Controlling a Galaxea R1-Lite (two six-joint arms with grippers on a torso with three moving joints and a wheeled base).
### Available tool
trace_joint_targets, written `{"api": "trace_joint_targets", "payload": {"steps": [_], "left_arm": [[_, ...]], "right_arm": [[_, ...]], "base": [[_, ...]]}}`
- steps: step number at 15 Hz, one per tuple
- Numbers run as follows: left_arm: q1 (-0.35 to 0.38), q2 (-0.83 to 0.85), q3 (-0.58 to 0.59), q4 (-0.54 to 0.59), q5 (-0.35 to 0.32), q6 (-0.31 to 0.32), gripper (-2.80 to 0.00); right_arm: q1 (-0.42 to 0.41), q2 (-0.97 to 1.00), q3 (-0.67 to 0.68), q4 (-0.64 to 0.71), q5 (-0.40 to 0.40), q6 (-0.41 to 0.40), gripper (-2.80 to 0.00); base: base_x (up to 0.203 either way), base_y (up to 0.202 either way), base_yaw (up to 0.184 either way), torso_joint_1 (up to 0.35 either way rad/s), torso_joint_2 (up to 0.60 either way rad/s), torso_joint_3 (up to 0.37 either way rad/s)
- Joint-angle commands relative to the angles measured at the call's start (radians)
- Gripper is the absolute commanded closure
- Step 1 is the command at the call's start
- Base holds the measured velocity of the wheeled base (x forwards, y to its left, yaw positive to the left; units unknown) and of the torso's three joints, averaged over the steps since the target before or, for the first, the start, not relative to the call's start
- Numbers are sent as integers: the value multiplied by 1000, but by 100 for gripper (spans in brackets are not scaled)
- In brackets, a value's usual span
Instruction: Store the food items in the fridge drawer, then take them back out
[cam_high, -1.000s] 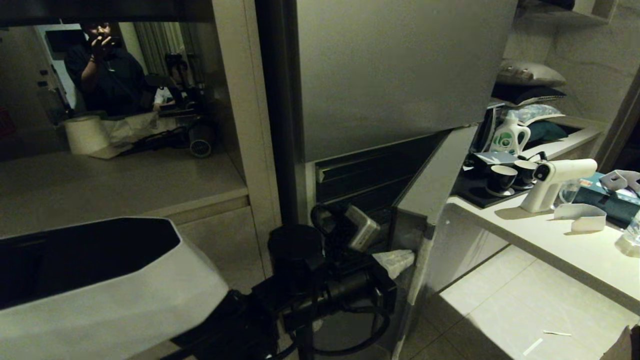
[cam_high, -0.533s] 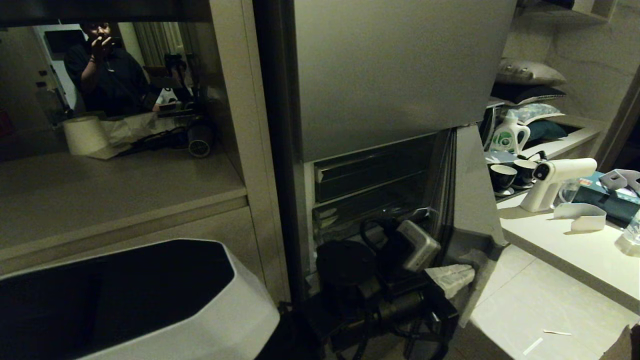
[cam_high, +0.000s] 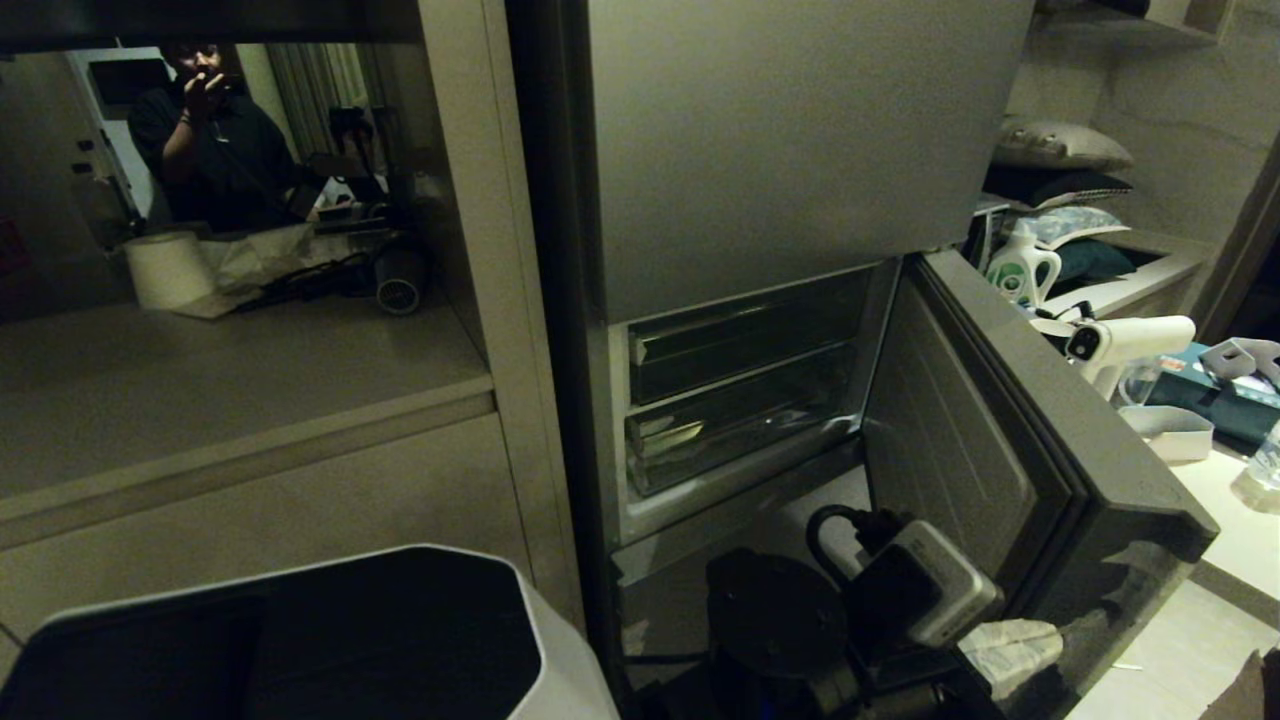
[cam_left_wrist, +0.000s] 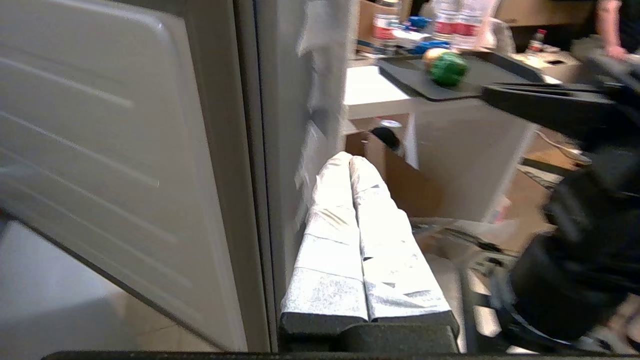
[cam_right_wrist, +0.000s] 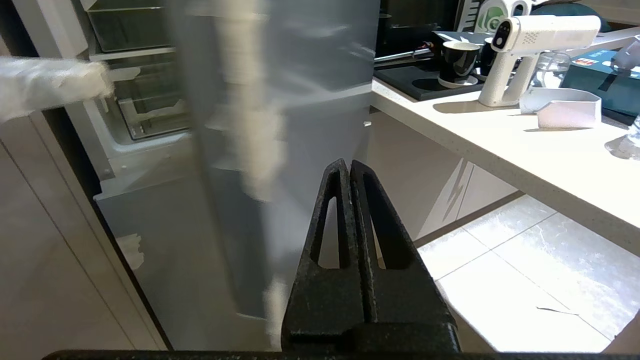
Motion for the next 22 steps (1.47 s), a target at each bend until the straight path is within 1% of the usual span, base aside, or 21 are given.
{"api": "trace_joint_targets", "payload": {"steps": [1,4,6,8,10,13,15,16,17,18,20,22], "left_arm": [[-17,-22,15,-7,7,4,0],[-7,-35,14,-13,63,19,0],[24,-75,14,-13,108,20,0],[66,-152,13,-5,147,21,0],[118,-262,13,28,184,21,0],[206,-477,33,113,243,22,0],[252,-649,75,189,291,27,0],[276,-733,98,235,320,30,0],[334,-821,128,285,342,34,0],[424,-906,168,332,358,37,0],[552,-1058,278,426,376,47,0],[739,-1168,417,511,376,59,0]], "right_arm": [[0,1,31,-1,0,0,0],[0,1,31,-1,0,0,0],[-1,1,31,-1,0,0,0],[1,1,31,-1,0,0,0],[-1,1,31,-1,0,-1,0],[-1,1,31,-1,0,0,0],[-1,5,-23,26,-24,1,0],[-1,10,-62,78,-52,10,0],[-1,16,-94,148,-61,17,0],[-1,36,-114,195,-61,19,0],[-1,105,-131,205,-60,21,0],[-1,219,-183,205,-59,23,0]], "base": [[0,0,0,0,0,0],[0,0,0,0,0,0],[0,0,0,0,0,0],[0,0,0,0,0,0],[0,0,0,0,0,0],[0,0,0,0,0,0],[0,0,0,0,0,0],[0,0,0,0,0,0],[0,0,0,0,0,0],[0,0,0,0,0,0],[0,0,0,0,0,0],[0,0,0,0,0,0]]}}
